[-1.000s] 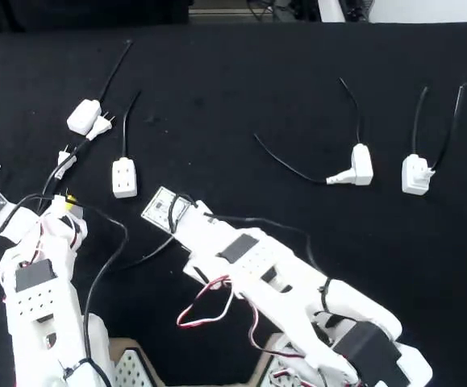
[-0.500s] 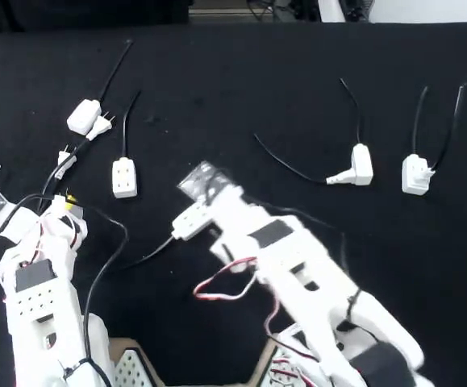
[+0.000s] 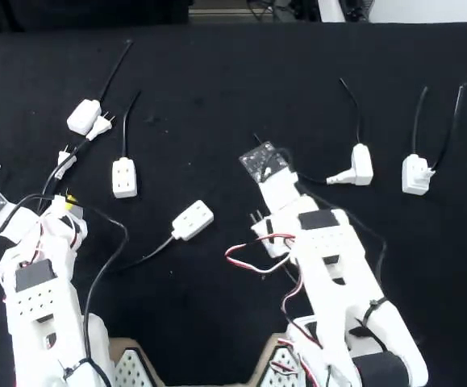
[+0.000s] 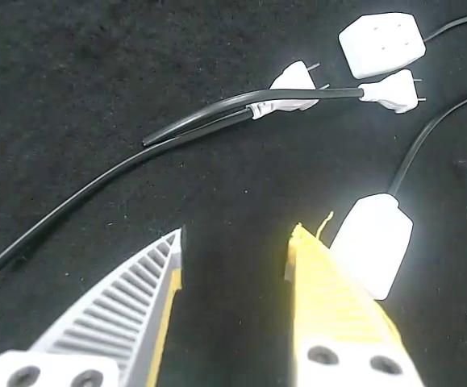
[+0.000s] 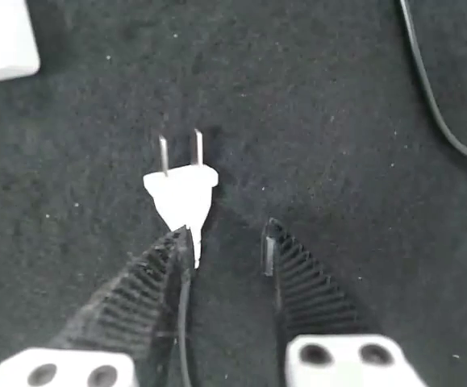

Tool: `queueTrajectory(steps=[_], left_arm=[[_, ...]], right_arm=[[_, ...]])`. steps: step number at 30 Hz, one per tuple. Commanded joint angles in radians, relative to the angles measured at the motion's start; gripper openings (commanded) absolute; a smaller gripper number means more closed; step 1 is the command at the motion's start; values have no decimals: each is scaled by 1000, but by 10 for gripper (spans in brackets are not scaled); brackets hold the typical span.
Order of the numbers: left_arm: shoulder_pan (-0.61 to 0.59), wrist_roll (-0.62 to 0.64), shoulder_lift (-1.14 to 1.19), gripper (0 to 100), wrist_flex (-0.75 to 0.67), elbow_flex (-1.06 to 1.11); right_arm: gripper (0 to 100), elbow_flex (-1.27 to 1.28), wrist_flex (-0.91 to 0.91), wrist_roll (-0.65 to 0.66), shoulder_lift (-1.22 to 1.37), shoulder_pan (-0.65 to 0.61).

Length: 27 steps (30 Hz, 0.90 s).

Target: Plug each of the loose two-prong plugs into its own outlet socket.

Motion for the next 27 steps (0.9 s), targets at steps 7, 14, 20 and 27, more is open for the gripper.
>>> queueTrajectory(steps=[7, 14, 20, 27], left_arm=[[-5, 14, -12, 213, 2, -54], [-5, 14, -12, 213, 6, -54], [-5, 14, -12, 213, 6, -58], [-5, 14, -12, 213, 6, -58]], right_arm=[[130, -18, -68, -15, -35, -23], [130, 39, -158, -14, -35, -75], [130, 8, -51, -51, -47, -114], [130, 33, -40, -77, -39, -203]])
